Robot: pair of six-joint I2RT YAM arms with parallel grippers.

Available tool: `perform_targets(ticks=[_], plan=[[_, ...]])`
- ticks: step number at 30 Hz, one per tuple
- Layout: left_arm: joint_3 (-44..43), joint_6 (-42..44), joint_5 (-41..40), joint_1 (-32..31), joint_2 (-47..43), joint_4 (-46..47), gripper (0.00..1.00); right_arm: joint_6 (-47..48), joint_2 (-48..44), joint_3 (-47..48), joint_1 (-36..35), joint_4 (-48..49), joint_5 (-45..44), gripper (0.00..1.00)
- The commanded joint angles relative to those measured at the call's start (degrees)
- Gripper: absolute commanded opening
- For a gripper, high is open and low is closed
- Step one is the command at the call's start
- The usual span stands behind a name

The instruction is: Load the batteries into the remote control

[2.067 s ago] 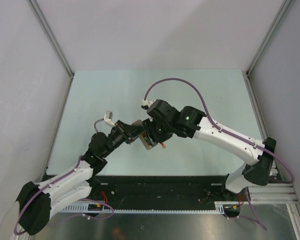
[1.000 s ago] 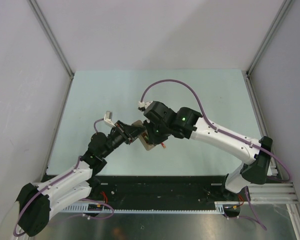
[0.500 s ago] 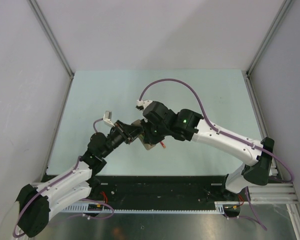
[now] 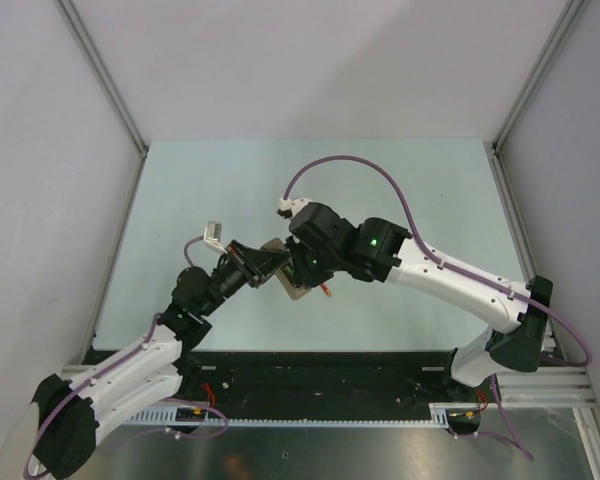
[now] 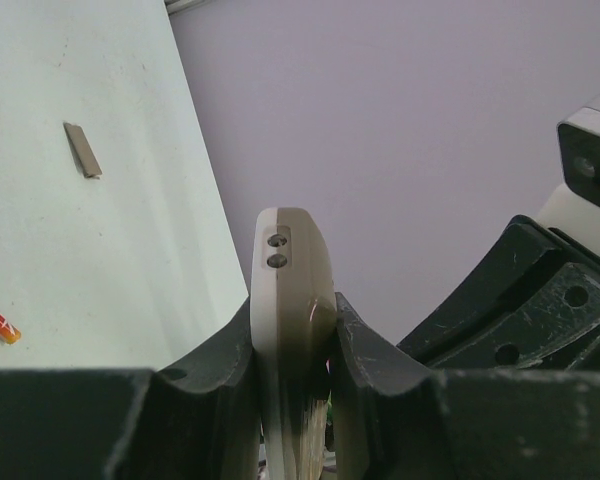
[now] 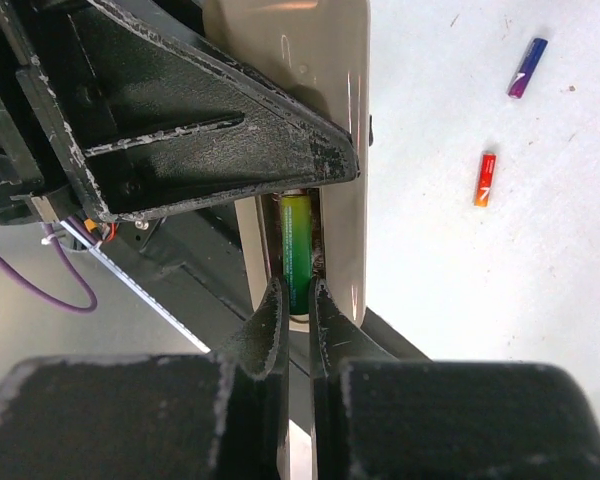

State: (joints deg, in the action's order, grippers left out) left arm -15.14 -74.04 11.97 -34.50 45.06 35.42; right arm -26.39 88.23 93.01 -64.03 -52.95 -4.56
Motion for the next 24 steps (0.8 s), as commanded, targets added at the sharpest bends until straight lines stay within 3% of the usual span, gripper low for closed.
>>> perform_targets(ticks=[1,14,24], plan=[[-2.2,-0.2,-0.3,-0.3,-1.1,3.0,0.0,0.4,-1.7,0.0,-0.2,-1.4,0.1,0.0],[-2.8,0.8,0.2,-0.6,-1.7,3.2,0.0,0.4,1.8,2.0,0.0,-0.7,6.7,0.0],[-2.4,1.4,1.7,-0.6,-2.5,3.6,0.0,3.0,2.9,7.4,0.7,-6.7,8.9,0.0]])
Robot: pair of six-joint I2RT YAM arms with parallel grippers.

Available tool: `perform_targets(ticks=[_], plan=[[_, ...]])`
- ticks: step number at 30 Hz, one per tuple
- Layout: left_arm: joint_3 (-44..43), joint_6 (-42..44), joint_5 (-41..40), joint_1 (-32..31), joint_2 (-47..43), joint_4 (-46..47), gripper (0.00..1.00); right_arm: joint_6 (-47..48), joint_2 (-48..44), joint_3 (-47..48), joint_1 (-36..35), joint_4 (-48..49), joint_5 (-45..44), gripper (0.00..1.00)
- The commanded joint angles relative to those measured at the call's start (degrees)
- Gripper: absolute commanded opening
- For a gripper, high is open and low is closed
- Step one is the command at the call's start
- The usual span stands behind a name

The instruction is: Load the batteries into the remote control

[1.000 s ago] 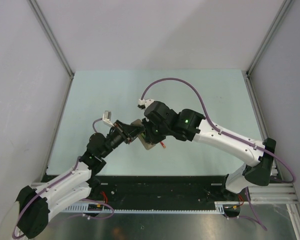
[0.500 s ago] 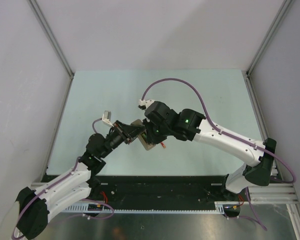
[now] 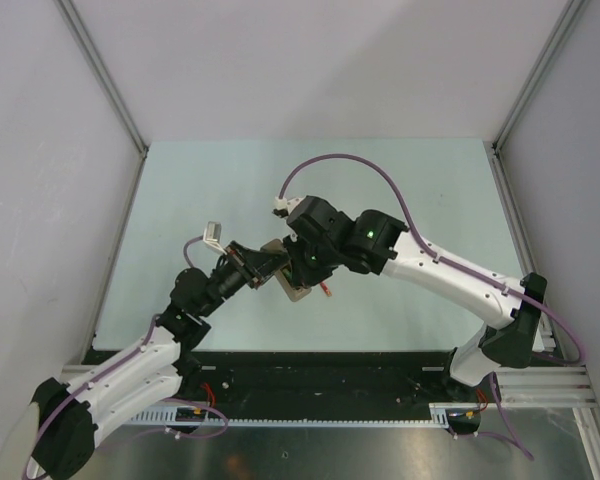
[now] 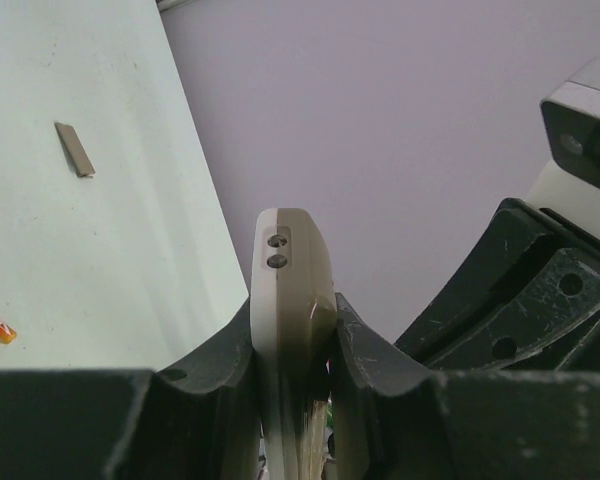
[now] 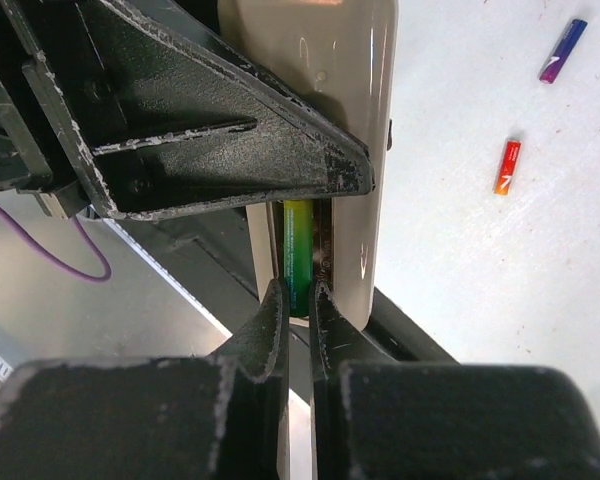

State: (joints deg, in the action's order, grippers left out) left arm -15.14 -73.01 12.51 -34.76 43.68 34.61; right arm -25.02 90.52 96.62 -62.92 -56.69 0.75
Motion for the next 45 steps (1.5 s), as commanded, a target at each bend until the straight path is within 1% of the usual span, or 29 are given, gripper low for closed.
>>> perform_targets(ticks=[1,12,18,24,31,35,40,45], plan=[[-2.2,0.4,1.6,-0.2,-1.1,4.5,0.0,1.7,0.4,3.8,-0.5,-3.3,3.7,0.0],[-0.5,0.4,2.5,-0.2,-0.9,6.4,0.0,2.0,-0.6,3.7,-1.2,-5.8,3.5,0.0],[-1.1,-0.1,4.3,-0.3,-0.1,7.7,0.0,1.8,-0.5,2.9,-1.2,-4.4,4.3,0.0],[-1.0,-1.1,4.4,-0.4,-0.4,9.7,0.0,-1.3,-1.0,0.1,-0.6,1.7,5.2,0.0],[-1.4,-1.8,4.9,-0.7,0.0,11.1,0.0,-5.1,-3.5,-3.4,1.3,8.6,5.3,0.0],[-1.6,-2.3,4.9,-1.1,0.0,11.8,0.0,-6.5,-4.7,-5.6,2.4,11.2,5.7,0.0],[-2.1,-2.3,4.4,-1.8,0.2,12.3,0.0,-9.2,-4.9,-7.7,3.3,15.3,9.1,0.0],[-2.4,-2.2,3.4,-3.3,0.7,12.7,0.0,-10.2,-4.2,-7.6,3.7,16.6,10.3,0.0]])
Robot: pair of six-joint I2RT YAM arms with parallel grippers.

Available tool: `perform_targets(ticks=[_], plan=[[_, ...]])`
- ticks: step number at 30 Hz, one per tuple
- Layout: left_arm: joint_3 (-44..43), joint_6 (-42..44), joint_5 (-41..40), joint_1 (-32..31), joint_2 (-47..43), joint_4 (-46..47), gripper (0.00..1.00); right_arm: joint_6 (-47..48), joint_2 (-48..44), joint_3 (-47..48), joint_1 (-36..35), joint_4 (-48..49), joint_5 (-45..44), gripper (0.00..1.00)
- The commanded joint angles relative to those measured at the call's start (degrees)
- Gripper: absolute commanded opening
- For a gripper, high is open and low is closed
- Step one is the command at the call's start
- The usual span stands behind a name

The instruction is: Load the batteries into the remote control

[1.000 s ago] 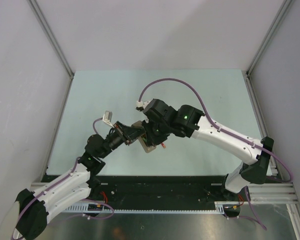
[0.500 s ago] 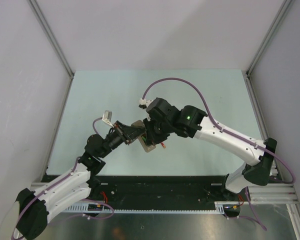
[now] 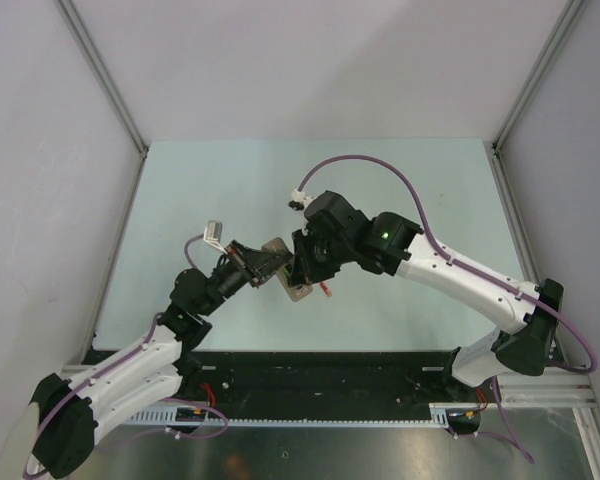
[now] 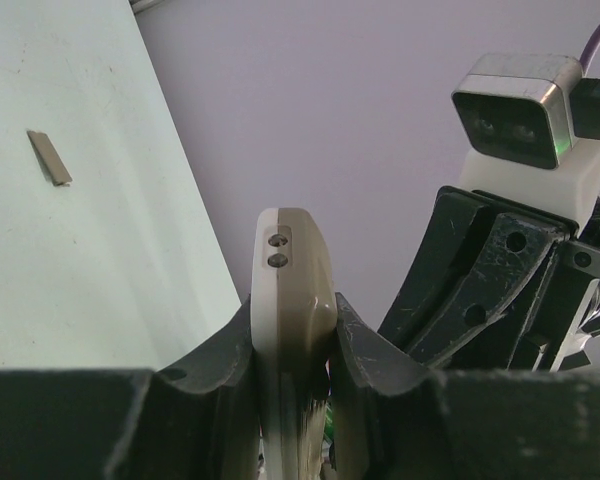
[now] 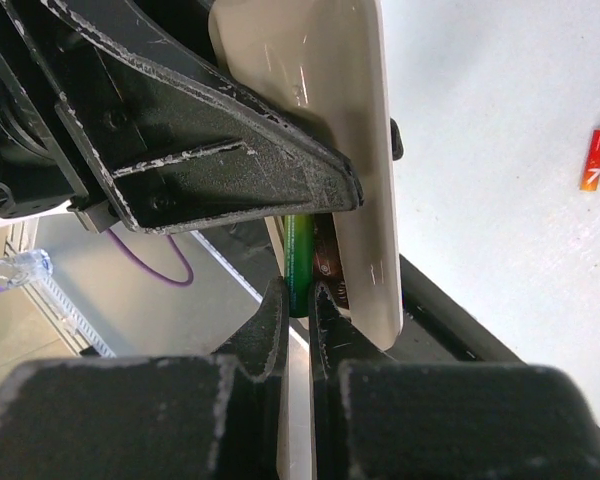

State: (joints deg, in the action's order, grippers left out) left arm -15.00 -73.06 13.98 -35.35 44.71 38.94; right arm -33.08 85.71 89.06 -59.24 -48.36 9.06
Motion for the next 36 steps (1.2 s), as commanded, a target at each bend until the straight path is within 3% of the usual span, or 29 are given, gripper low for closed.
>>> perform_targets(ticks=[1,12,26,36], plan=[[-2.7,-2.2,1.8,-3.1,-0.1,8.4,0.0,-2.1,0.9,0.0,0.0,8.4,1.9,0.0],[-4.6,-6.8,3.6,-3.7,0.9,9.0,0.0,3.4,3.5,2.2,-1.8,2.6,-6.4,0.0],[-5.3,-14.2,0.6,-3.8,0.4,9.2,0.0,3.4,5.7,1.6,-5.7,5.5,-18.6,0.0],[-7.2,-16.4,-1.2,-3.8,1.1,9.3,0.0,2.9,8.4,1.2,-7.2,7.9,-18.6,0.0]])
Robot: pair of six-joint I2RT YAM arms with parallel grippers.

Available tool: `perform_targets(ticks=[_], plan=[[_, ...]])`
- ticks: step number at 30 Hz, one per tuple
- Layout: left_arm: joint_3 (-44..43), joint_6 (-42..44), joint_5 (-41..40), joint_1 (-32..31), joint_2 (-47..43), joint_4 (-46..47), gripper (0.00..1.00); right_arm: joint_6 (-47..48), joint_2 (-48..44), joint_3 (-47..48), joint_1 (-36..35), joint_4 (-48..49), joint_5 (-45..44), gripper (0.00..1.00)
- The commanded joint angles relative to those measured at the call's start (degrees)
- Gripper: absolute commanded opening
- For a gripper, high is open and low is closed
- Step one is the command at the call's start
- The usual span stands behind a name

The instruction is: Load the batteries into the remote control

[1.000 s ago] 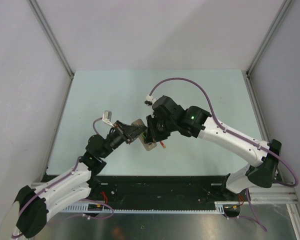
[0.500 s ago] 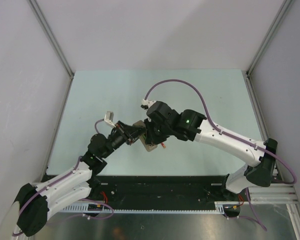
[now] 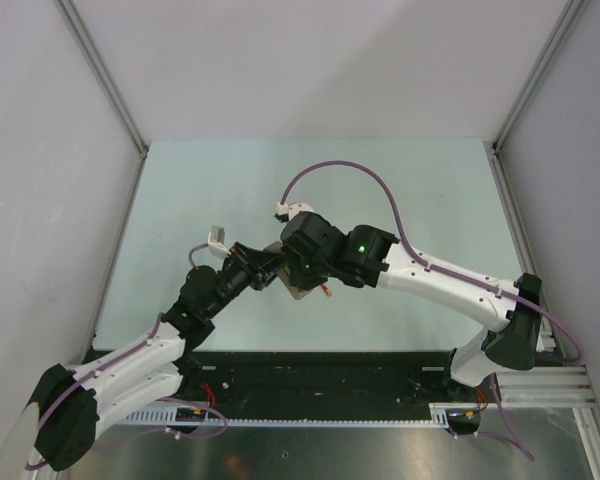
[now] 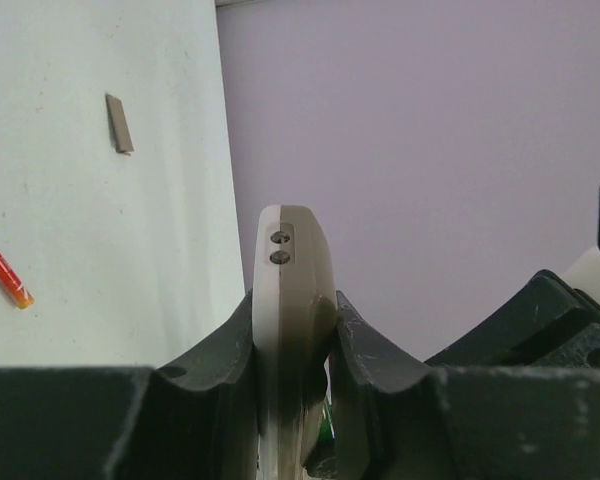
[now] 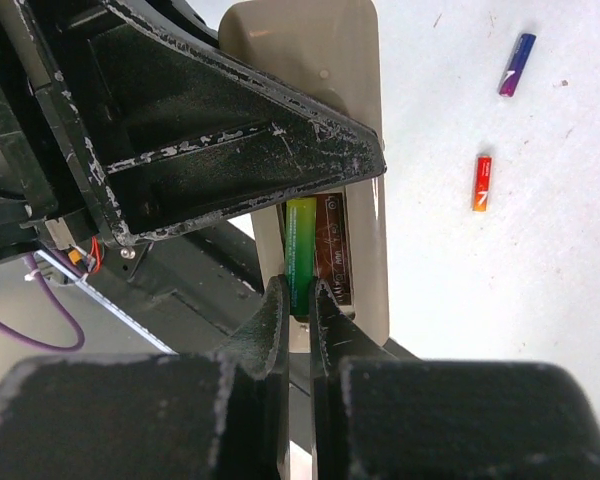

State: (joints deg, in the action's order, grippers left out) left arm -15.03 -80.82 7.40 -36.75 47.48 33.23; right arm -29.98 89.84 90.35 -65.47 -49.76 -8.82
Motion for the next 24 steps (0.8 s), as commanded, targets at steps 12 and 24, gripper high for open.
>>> perform_targets(ticks=[12,24], plan=[[-8.3,-7.0,6.5,-2.4,-1.4,16.0,0.0,0.0,4.2,-2.2,-0.9,9.0,1.4,0.11],[-7.0,-2.2,8.9,-2.3,-3.5,16.4,0.0,2.1,4.2,-1.2,0.1,2.5,6.4,0.2]])
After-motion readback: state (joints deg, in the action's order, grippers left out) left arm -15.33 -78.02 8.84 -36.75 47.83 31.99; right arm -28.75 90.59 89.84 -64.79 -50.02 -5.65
